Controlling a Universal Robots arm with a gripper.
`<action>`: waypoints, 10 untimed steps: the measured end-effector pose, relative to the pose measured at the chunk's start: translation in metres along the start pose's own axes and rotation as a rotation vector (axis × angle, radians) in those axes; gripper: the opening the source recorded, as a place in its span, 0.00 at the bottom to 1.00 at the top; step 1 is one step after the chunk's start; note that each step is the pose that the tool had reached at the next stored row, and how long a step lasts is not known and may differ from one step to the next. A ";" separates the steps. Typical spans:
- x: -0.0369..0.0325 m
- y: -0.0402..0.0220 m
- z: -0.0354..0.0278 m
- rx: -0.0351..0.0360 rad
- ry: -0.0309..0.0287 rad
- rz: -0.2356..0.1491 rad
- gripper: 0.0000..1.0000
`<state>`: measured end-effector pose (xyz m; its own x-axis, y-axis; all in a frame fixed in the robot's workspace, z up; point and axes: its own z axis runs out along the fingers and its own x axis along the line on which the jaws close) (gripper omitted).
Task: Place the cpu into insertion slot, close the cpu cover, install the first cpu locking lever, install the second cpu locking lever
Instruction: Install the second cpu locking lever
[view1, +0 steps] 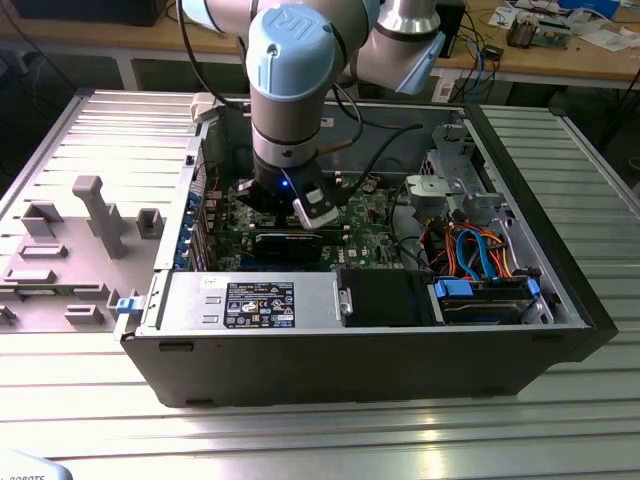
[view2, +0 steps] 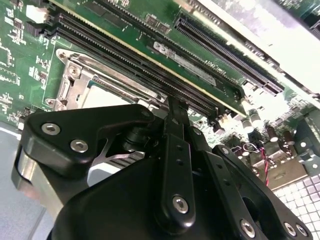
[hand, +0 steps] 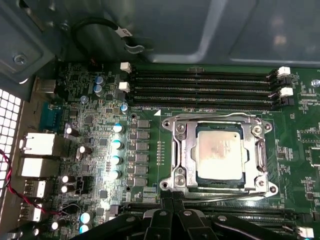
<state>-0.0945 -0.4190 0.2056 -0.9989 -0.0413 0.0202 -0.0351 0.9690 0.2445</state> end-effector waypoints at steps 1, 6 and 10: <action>0.0000 -0.0002 0.0009 -0.0059 -0.0003 0.000 0.11; 0.0001 -0.0010 0.0042 -0.0162 -0.0005 -0.001 0.11; 0.0017 -0.0010 0.0046 -0.0233 -0.0008 -0.001 0.11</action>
<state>-0.0963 -0.4189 0.2009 -0.9989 -0.0418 0.0193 -0.0351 0.9630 0.2670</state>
